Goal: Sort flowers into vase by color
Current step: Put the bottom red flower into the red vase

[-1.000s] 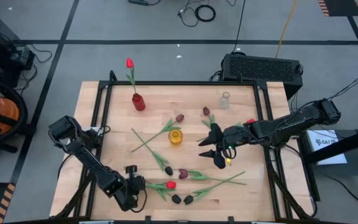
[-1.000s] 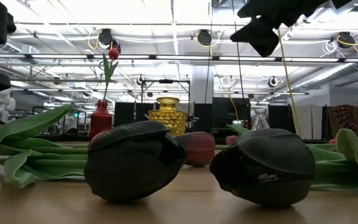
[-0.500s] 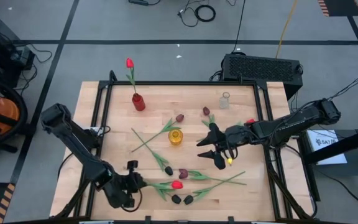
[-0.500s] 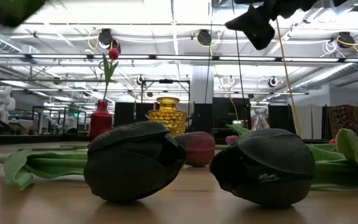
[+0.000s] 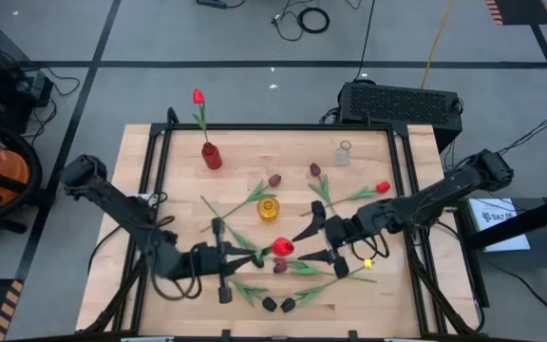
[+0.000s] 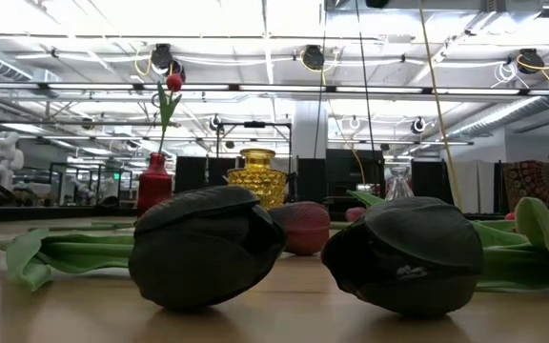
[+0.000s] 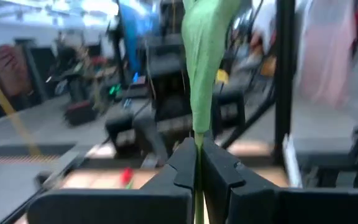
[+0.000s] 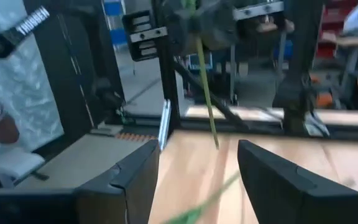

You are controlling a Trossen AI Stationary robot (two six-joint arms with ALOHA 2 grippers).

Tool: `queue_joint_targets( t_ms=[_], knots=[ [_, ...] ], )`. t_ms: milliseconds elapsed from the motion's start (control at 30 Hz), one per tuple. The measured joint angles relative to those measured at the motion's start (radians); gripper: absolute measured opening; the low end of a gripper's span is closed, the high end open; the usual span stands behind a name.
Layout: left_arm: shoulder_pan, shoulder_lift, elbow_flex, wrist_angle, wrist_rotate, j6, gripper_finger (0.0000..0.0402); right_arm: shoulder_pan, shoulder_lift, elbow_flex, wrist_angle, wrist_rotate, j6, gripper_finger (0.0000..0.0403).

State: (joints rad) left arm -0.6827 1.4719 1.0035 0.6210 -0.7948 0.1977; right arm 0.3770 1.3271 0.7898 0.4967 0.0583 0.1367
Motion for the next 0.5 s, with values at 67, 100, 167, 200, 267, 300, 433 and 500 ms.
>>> queue_joint_targets(
  t_ms=[67,100,167,200,267,300,433,500],
  knots=[
    [0.043,0.015,0.0,0.111,0.064,0.027,0.0015,0.005,0.036,0.0,0.062,0.025,-0.007,0.021],
    [0.064,0.024,0.0,0.159,0.094,0.042,0.0015,0.005,0.054,0.0,0.09,0.039,-0.01,0.021],
    [0.1,0.046,0.0,0.23,0.154,0.069,0.0015,0.0,0.074,0.0,0.125,0.062,-0.014,0.021],
    [0.117,0.058,0.0,0.259,0.19,0.077,0.0015,-0.002,0.084,0.0,0.143,0.074,-0.014,0.021],
    [0.149,0.085,0.0,0.323,0.254,0.081,0.0015,-0.003,0.101,0.0,0.151,0.076,-0.001,0.021],
    [0.162,0.096,0.0,0.351,0.275,0.079,0.0015,-0.004,0.112,0.0,0.15,0.074,0.004,0.021],
    [0.208,0.135,0.0,0.375,0.288,0.092,0.0015,-0.005,0.142,0.0,0.165,0.075,0.0,0.021],
    [0.224,0.151,0.0,0.377,0.295,0.083,0.0015,-0.012,0.15,0.0,0.182,0.076,-0.007,0.021]
  ],
)
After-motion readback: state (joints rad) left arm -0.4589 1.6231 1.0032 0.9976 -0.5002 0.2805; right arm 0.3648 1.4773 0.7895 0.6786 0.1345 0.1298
